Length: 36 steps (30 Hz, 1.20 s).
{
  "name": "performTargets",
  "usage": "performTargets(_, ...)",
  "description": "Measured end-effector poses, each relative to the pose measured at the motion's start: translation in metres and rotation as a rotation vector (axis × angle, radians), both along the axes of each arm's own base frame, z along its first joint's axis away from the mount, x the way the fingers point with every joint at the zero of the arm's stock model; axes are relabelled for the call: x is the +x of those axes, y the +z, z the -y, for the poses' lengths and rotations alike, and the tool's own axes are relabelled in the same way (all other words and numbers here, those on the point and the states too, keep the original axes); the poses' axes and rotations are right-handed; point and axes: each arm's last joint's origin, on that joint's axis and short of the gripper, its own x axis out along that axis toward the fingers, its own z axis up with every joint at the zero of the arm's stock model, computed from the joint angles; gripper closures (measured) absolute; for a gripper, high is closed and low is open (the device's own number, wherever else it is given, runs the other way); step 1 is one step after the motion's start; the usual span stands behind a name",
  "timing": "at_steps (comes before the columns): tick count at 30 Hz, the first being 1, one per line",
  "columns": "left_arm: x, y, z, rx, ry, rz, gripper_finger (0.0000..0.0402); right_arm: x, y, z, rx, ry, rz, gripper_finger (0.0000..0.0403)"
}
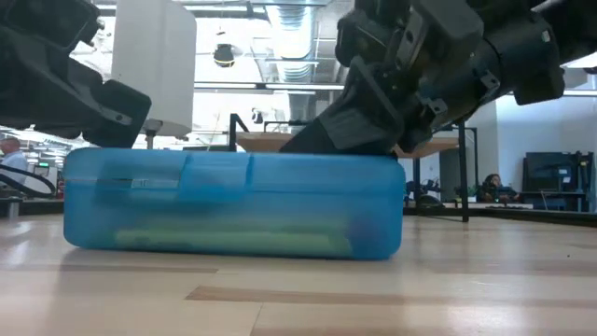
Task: Pack school essentials
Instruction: Close the blue supply box, then return to Home Position
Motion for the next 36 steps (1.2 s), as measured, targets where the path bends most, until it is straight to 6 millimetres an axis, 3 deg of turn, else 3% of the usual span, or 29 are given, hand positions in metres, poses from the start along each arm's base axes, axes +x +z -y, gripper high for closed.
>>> performTargets(20, -0.001, -0.011, -0.001, -0.025, 0.021, -0.110, 0.0401, -0.005, -0.009, 0.002, -0.012, -0.025, -0.124, 0.0382)
performTargets(25, -0.003, 0.006, -0.001, -0.039, -0.032, -0.017, 0.0401, -0.008, 0.010, 0.003, -0.072, 0.018, -0.067, 0.0381)
performTargets(29, -0.007, 0.030, -0.004, -0.050, -0.040, 0.111, 0.0401, -0.011, 0.041, 0.005, -0.114, 0.049, 0.028, 0.0381)
performTargets(36, -0.013, 0.069, -0.020, 0.041, 0.094, 0.328, 0.0401, -0.024, 0.084, 0.014, -0.277, 0.011, 0.114, 0.0388)
